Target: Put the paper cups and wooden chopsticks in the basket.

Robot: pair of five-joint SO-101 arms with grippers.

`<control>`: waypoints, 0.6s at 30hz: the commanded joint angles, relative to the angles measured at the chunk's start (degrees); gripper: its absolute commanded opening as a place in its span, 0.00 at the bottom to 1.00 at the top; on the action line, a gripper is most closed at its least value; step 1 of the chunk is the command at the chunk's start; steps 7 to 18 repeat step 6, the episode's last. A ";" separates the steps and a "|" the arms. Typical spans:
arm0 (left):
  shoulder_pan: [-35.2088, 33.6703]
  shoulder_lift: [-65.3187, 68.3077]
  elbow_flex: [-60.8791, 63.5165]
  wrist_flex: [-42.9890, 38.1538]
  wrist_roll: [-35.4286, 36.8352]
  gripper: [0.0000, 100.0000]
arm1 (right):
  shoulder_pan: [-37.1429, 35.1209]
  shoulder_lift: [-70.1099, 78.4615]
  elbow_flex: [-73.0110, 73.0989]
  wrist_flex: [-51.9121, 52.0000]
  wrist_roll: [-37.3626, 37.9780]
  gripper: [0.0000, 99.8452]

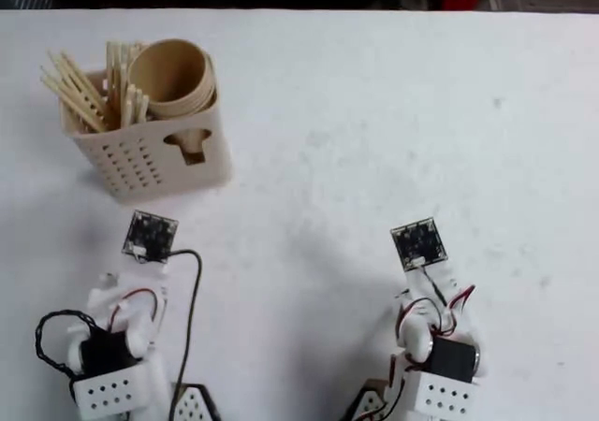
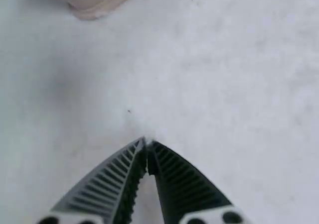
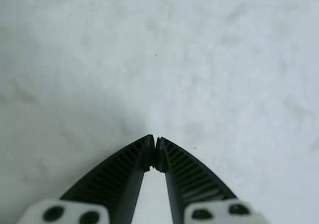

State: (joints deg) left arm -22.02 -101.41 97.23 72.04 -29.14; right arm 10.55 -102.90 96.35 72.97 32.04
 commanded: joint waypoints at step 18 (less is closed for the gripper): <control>-0.40 -0.31 -0.09 0.26 -0.26 0.03 | 0.48 -0.22 0.53 0.31 0.44 0.02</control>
